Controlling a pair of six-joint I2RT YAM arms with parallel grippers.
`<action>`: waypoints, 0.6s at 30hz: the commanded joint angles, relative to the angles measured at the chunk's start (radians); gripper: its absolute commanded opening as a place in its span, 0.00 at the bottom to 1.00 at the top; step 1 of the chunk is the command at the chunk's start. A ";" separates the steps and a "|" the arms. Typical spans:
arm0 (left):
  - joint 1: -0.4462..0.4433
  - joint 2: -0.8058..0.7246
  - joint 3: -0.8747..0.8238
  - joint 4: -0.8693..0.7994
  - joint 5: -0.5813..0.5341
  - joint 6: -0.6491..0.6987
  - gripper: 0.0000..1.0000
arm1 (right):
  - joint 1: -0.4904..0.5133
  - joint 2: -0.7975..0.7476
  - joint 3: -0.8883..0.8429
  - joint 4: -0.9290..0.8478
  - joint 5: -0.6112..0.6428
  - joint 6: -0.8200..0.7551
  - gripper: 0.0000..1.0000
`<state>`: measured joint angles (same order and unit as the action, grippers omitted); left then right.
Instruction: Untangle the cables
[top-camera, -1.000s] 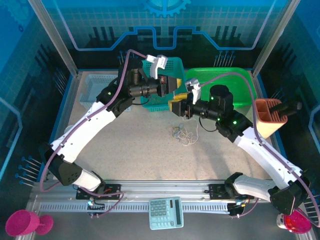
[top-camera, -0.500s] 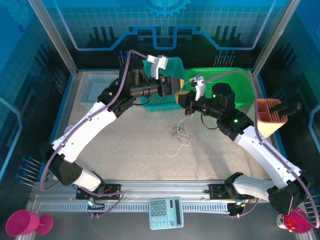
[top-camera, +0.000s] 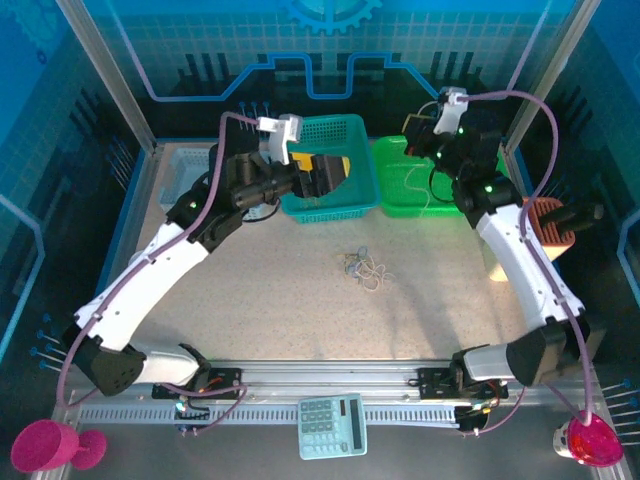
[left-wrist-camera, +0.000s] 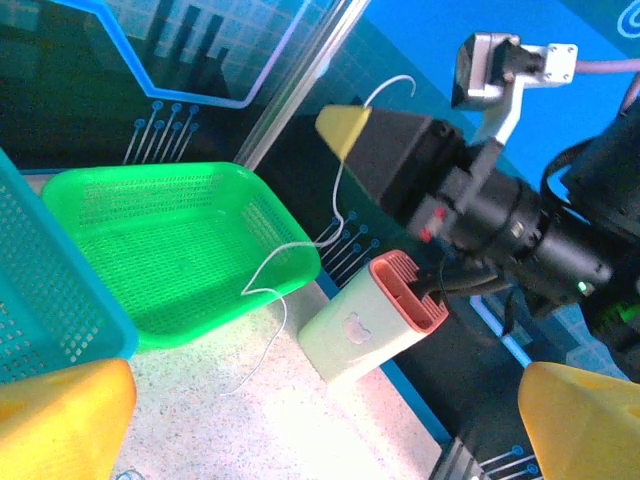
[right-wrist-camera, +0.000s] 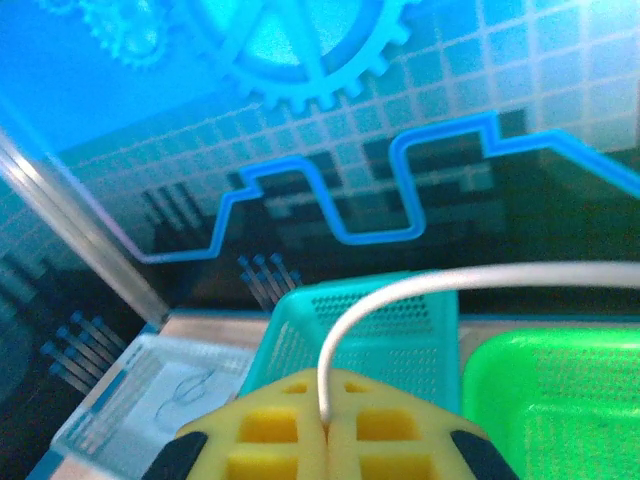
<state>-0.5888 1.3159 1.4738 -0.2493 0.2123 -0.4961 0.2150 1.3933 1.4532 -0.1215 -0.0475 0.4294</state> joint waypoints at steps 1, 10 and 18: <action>0.009 -0.054 -0.050 -0.006 -0.056 -0.007 0.99 | -0.042 0.074 0.090 0.051 0.071 0.009 0.00; 0.014 -0.113 -0.126 -0.028 -0.067 -0.029 0.99 | -0.121 0.276 0.280 0.106 0.131 0.009 0.00; 0.015 -0.110 -0.132 -0.032 -0.056 -0.052 0.99 | -0.139 0.461 0.445 0.054 0.208 -0.047 0.00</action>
<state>-0.5797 1.2278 1.3537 -0.2794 0.1608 -0.5266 0.0891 1.8050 1.8481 -0.0608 0.1131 0.4156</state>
